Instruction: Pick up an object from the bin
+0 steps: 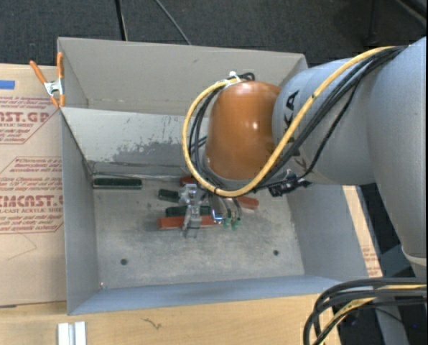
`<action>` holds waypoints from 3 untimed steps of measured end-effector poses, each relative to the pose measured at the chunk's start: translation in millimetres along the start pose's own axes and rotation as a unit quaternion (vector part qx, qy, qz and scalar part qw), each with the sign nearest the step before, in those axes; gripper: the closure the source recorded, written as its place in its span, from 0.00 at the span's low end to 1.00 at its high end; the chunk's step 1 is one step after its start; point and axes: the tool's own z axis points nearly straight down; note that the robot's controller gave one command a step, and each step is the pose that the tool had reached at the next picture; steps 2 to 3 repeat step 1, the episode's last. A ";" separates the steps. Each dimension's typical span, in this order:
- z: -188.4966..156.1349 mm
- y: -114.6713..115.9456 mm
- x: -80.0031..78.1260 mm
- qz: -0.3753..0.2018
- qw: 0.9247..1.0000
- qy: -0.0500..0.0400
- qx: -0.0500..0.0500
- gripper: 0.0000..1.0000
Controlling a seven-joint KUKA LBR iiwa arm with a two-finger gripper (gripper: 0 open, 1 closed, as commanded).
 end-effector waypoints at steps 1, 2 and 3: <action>-16.7 0.8 -0.6 0.000 1.000 0.000 0.000 1.00; -16.7 0.8 -0.6 0.000 1.000 0.000 0.000 1.00; -16.7 0.8 -0.6 0.000 1.000 0.000 0.000 1.00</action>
Offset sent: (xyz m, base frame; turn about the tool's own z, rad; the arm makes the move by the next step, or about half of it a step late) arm 0.0002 0.0001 0.0162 0.0000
